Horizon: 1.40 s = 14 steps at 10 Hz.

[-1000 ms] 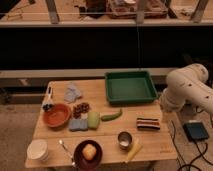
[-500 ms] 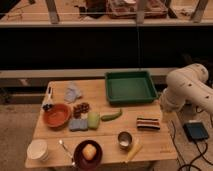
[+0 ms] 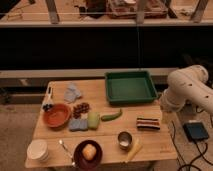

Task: Place eraser in metal cup

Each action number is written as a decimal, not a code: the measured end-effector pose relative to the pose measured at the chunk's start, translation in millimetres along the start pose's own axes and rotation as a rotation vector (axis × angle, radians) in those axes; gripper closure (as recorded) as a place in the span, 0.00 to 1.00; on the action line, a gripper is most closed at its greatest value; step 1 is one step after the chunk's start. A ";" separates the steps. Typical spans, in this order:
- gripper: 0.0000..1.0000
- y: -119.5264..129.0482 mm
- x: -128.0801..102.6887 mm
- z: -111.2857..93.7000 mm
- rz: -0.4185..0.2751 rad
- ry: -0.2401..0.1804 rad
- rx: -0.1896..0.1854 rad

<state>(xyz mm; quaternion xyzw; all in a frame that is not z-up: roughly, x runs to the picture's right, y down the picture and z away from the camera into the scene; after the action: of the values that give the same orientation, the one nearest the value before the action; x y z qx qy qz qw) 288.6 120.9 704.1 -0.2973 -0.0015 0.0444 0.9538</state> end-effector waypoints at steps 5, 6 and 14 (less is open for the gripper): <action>0.35 1.5 0.5 39.5 0.018 -0.081 -0.006; 0.35 1.5 -0.6 43.9 0.017 -0.088 -0.006; 0.35 -1.5 -15.1 73.1 0.015 -0.114 0.065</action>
<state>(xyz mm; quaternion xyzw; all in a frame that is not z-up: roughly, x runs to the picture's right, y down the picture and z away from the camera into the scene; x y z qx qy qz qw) 271.6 159.8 765.5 -0.2630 -0.0524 0.0684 0.9609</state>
